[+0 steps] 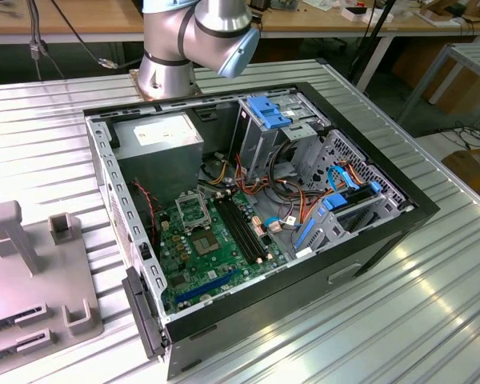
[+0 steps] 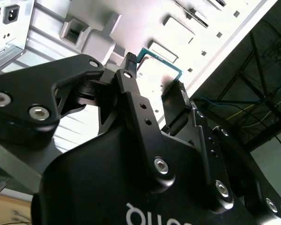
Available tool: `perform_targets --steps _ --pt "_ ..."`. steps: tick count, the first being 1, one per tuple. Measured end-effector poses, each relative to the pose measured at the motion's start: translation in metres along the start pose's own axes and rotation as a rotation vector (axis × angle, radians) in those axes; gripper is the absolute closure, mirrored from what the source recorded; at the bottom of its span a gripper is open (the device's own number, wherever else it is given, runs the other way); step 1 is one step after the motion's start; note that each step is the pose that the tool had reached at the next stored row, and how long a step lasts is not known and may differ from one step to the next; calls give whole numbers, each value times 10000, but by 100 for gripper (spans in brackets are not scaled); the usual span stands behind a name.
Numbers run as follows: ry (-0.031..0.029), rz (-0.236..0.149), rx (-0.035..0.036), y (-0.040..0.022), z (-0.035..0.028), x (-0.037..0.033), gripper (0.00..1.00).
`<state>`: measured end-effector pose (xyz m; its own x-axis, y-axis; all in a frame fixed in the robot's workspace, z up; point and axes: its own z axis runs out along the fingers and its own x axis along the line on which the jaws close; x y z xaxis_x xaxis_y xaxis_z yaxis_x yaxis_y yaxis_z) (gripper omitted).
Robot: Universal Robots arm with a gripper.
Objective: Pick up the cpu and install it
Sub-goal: 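Pick up the cpu and move it towards the insertion slot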
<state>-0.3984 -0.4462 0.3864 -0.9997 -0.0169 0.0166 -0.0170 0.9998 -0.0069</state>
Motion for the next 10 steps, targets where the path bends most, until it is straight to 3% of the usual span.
perform_targets --steps 6,10 --pt "0 0 0 -1 -1 -59 53" --pt "0 1 0 -1 -1 -63 53"
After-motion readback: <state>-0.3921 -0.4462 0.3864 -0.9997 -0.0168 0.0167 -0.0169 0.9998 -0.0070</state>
